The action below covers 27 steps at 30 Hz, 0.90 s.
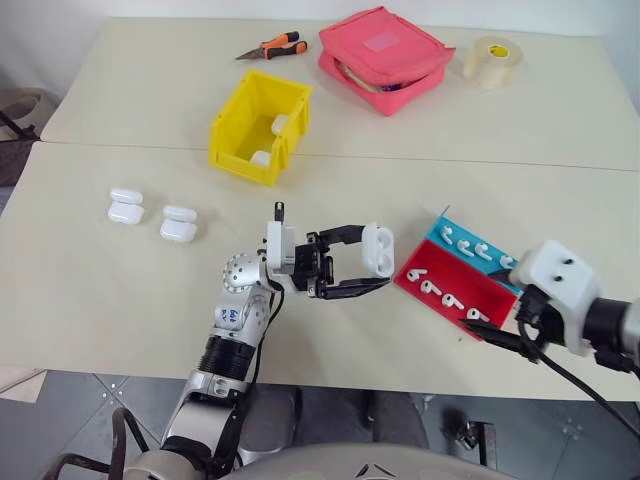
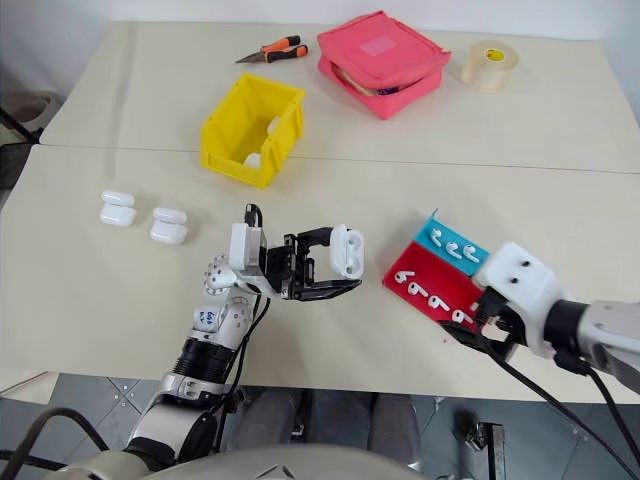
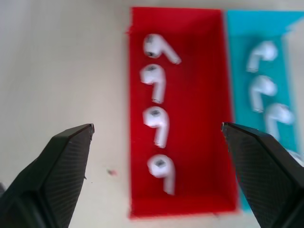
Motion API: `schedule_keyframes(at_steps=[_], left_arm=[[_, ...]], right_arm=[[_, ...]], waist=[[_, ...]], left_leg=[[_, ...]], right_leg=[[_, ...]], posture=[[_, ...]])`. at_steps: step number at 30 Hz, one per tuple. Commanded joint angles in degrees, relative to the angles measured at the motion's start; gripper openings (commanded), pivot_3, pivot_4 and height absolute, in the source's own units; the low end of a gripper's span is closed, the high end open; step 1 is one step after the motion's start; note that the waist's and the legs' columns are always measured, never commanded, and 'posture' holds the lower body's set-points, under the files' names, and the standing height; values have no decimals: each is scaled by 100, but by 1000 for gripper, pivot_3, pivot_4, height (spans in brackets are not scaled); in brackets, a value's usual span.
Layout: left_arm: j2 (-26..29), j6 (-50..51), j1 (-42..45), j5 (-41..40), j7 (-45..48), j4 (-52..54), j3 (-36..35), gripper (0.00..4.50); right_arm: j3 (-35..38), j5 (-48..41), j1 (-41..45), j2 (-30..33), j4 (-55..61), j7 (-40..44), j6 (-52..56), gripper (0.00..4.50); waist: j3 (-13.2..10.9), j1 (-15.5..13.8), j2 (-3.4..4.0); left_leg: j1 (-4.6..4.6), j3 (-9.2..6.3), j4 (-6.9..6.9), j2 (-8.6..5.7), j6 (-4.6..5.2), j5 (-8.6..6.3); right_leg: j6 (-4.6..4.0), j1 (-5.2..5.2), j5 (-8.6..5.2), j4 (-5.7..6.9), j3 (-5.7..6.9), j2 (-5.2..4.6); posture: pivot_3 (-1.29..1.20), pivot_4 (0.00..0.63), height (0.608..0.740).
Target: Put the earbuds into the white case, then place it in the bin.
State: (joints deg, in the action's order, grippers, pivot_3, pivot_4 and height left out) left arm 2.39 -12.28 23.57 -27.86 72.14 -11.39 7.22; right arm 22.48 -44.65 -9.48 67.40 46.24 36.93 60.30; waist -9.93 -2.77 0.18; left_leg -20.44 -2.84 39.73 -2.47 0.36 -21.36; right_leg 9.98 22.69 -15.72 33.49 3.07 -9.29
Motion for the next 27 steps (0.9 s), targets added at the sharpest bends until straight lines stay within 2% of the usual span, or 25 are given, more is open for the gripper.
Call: schedule_keyframes(at_steps=[1, 7, 14, 17, 20, 27], left_arm=[[9, 80, -203, -8, -231, 480, 93, 2812], [82, 212, -363, -30, -448, 790, 175, 2812], [118, 303, -397, -54, -560, 917, 227, 2812], [121, 316, -390, -66, -577, 924, 238, 2812], [128, 334, -389, -84, -580, 932, 243, 2812], [156, 374, -374, -133, -556, 928, 243, 2812]], right_arm=[[-908, 84, 699, 273, -275, -167, 563, 4500], [-1645, 349, 1075, 675, -385, -11, 874, 4500], [-2038, 663, 1351, 671, -448, 37, 810, 4500], [-2144, 817, 1370, 719, -436, 96, 721, 3849], [-2210, 966, 1314, 773, -411, 184, 626, 2858], [-2274, 1273, 1201, 838, -412, 352, 435, 2858]], waist=[[0, 9, 1], [0, -11, 2], [0, -4, 3], [0, -6, 3], [0, -5, 3], [0, -3, 3]], left_leg=[[0, -1, 7, 1, 1, -3], [-15, -5, 22, 0, 2, -8], [-15, 0, 24, 0, 3, -9], [-15, 1, 24, 0, 3, -9], [-15, 1, 24, 0, 3, -10], [-15, 2, 24, 1, 3, -10]], right_leg=[[1, -1, 1, 0, -1, 0], [4, 1, 2, 0, 8, 0], [5, 1, 3, 1, 8, 0], [6, 1, 3, 1, 8, 0], [6, 1, 3, 0, 8, 0], [6, 1, 3, 0, 8, 0]], posture=[[0, 150, 740], [0, 150, 740], [0, 150, 740], [0, 150, 740], [0, 150, 740], [0, 150, 740]])
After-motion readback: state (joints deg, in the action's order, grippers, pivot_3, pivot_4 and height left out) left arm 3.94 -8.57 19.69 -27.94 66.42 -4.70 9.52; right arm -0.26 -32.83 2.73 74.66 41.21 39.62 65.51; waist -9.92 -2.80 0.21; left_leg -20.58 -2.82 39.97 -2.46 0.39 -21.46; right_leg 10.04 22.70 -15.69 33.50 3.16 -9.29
